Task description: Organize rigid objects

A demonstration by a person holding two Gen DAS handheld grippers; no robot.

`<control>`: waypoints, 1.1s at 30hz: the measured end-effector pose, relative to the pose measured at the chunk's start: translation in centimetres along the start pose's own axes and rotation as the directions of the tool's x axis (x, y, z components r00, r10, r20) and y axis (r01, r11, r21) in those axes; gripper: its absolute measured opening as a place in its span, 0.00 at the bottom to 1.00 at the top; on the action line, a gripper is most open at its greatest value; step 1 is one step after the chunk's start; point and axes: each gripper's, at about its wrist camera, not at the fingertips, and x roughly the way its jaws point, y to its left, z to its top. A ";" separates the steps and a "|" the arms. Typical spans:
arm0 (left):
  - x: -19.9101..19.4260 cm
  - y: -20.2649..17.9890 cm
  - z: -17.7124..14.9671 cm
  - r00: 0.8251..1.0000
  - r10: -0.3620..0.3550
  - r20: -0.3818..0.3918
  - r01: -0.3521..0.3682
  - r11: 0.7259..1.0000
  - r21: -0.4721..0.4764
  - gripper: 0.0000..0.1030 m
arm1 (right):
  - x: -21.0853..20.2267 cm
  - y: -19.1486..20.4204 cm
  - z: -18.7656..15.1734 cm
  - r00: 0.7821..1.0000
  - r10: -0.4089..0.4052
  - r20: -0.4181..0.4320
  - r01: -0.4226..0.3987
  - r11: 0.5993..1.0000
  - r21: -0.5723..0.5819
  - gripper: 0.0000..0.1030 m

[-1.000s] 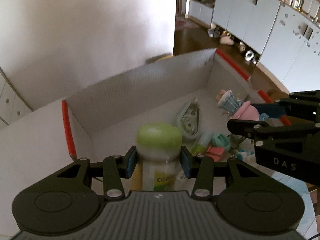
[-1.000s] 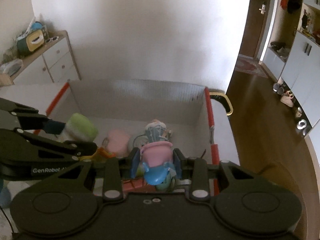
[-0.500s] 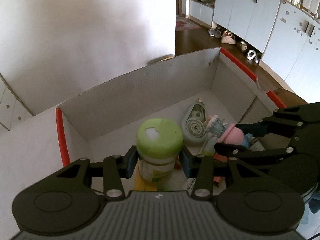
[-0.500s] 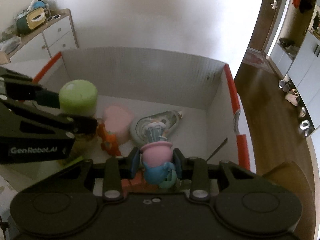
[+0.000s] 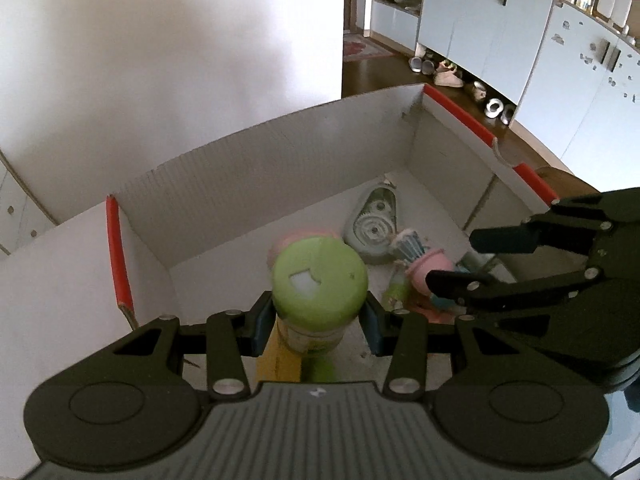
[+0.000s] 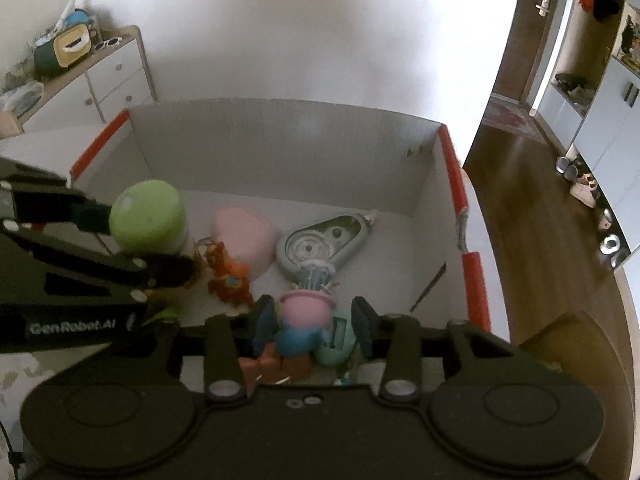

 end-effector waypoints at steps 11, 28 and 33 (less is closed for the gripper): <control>-1.9 -0.8 -2.3 0.999 -0.051 -0.015 0.052 0.999 0.008 0.50 | -4.0 -0.2 -1.0 0.998 -0.042 0.036 0.041 0.999 0.023 0.47; -9.5 -0.2 -4.4 0.988 -0.111 0.111 0.111 0.994 0.007 0.52 | -11.6 1.9 -2.7 0.988 -0.020 0.152 0.008 0.997 0.081 0.50; -12.1 0.0 -5.2 0.980 -0.123 0.155 0.121 0.992 0.025 0.53 | -13.6 2.9 -3.2 0.981 -0.012 0.192 -0.006 0.996 0.092 0.62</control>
